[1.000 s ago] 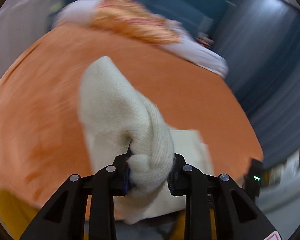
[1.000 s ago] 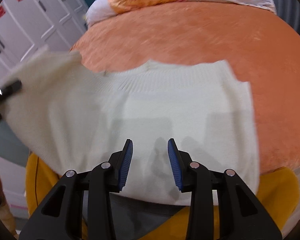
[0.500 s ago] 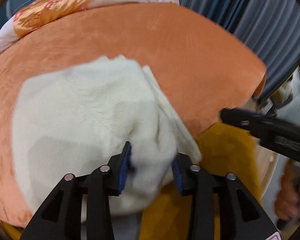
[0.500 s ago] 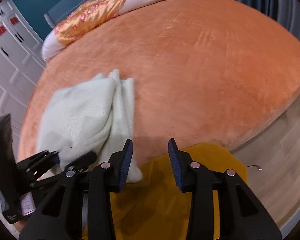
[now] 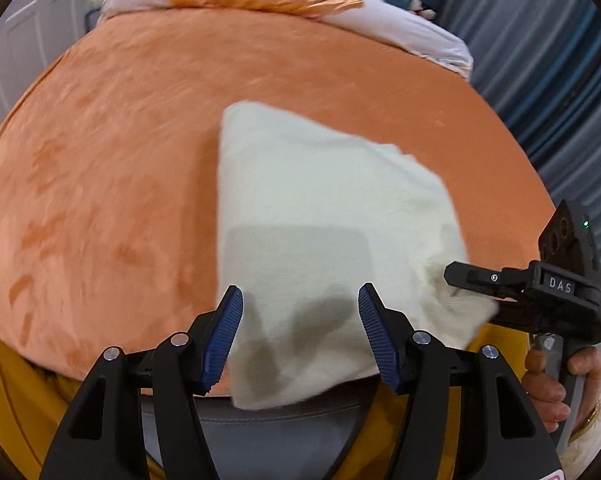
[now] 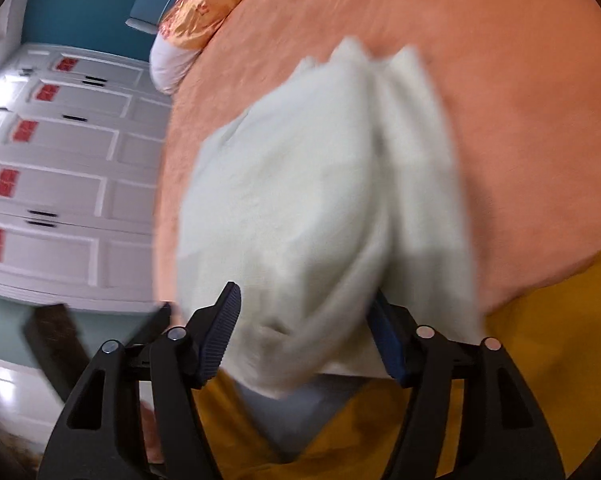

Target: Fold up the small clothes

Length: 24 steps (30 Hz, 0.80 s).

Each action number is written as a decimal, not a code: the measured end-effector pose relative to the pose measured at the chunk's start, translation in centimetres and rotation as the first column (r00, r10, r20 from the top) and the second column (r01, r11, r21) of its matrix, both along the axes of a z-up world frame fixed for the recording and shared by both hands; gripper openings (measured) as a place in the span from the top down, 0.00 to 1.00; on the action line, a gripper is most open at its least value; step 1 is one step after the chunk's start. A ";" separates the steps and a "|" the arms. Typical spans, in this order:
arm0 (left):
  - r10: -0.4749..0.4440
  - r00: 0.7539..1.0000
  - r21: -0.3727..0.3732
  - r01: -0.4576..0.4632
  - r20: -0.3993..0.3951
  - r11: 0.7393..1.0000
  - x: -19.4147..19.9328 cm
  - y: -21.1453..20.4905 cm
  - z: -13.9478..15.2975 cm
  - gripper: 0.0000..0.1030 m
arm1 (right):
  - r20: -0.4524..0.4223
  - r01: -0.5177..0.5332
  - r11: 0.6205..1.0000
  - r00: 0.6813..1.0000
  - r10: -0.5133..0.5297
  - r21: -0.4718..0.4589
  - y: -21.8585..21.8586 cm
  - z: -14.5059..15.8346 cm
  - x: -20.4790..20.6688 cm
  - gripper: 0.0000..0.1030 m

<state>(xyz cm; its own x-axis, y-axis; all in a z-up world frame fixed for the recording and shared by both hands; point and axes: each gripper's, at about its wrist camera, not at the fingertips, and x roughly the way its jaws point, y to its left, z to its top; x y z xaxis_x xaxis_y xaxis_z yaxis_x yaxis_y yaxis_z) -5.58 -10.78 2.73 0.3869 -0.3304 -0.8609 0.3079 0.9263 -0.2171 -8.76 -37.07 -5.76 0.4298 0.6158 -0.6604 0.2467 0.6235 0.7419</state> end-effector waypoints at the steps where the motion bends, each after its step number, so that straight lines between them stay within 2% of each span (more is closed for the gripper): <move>1: 0.003 1.000 -0.005 -0.003 -0.009 1.000 0.0 0.3 -0.3 0.43 | 0.015 -0.018 0.998 1.000 0.019 -0.060 0.6 0.6 0.5 0.60; 2: 0.006 1.000 -0.008 -0.006 -0.014 1.000 -0.4 0.7 -0.1 0.43 | 0.037 -0.027 0.994 0.999 0.031 -0.110 1.0 1.3 1.0 0.69; 3: 0.005 1.000 -0.014 -0.005 -0.014 1.000 -0.3 0.6 -0.1 0.43 | 0.094 -0.031 0.991 0.995 0.044 -0.134 1.3 3.0 1.1 0.71; 5: -0.007 1.000 -0.017 0.008 0.017 1.000 -2.0 0.8 1.5 0.43 | 0.232 -0.010 0.996 0.972 0.031 -0.091 0.8 6.4 0.4 0.76; 6: -0.012 0.999 -0.020 0.013 0.035 1.000 -2.2 0.7 1.9 0.43 | 0.317 0.009 0.999 0.949 0.004 -0.042 -0.2 8.6 -0.7 0.77; 8: -0.030 0.998 -0.043 0.032 0.062 0.999 -2.6 0.4 2.7 0.39 | 0.367 0.040 0.999 0.930 -0.031 -0.018 -1.9 8.9 -2.2 0.78; 9: -0.039 0.997 -0.026 0.041 0.068 0.999 -2.7 -0.2 2.6 0.39 | 0.342 0.059 0.997 0.939 -0.037 -0.053 -2.7 7.6 -2.3 0.78; 11: -0.087 0.995 0.051 0.084 0.050 0.995 -2.6 -2.0 1.1 0.39 | 0.159 0.065 0.983 0.987 -0.037 -0.173 -3.9 2.4 -1.7 0.77; 12: -0.111 0.993 0.094 0.107 0.042 0.990 -2.6 -2.9 0.1 0.38 | 0.040 0.046 0.976 0.998 -0.039 -0.214 -4.4 -1.0 -1.5 0.77; 13: -0.132 0.990 0.156 0.122 0.058 0.980 -2.8 -3.8 -0.9 0.37 | 0.044 0.072 0.983 0.997 -0.065 -0.170 -4.9 -1.7 -2.0 0.76; 14: -0.145 0.985 0.213 0.123 0.091 0.969 -3.1 -4.4 -1.4 0.35 | 0.073 0.095 0.988 0.994 -0.086 -0.119 -5.3 -0.8 -2.7 0.74; 16: -0.158 0.981 0.255 0.125 0.115 0.959 -3.5 -4.9 -1.6 0.35 | 0.125 0.117 0.977 0.988 -0.096 -0.178 -5.4 1.7 -3.4 0.72; 17: -0.149 0.983 0.246 0.120 0.104 0.962 -3.4 -4.8 -1.3 0.35 | 0.167 0.126 0.965 0.982 -0.088 -0.228 -5.4 3.5 -3.7 0.72; 19: -0.121 0.989 0.193 0.104 0.081 0.976 -3.3 -4.2 -0.6 0.36 | 0.211 0.100 0.967 0.976 -0.050 -0.233 -5.3 5.4 -3.7 0.71; 20: -0.113 0.991 0.162 0.100 0.074 0.982 -3.3 -3.9 -0.1 0.36 | 0.222 0.066 0.968 0.975 -0.011 -0.243 -5.0 6.0 -3.4 0.65; 22: -0.110 0.992 0.108 0.104 0.059 0.989 -3.7 -3.5 0.6 0.36 | 0.204 0.022 0.951 0.978 0.043 -0.310 -5.0 5.7 -2.3 0.54; 23: -0.114 0.992 0.099 0.108 0.055 0.989 -3.9 -3.5 0.6 0.36 | 0.182 -0.010 0.944 0.981 0.074 -0.330 -4.6 5.0 -1.6 0.50; 24: -0.121 0.991 0.116 0.114 0.060 0.987 -4.1 -3.7 0.5 0.36 | 0.162 -0.029 0.942 0.983 0.088 -0.335 -4.7 4.5 -0.7 0.50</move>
<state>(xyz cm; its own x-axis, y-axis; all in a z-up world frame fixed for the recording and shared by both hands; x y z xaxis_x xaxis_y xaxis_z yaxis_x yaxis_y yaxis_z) -9.69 -14.53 3.23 0.4088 -0.2803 -0.8685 0.4266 0.9000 -0.0897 -9.41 -41.77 -1.22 0.5247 0.4033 -0.7497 0.0894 0.8497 0.5196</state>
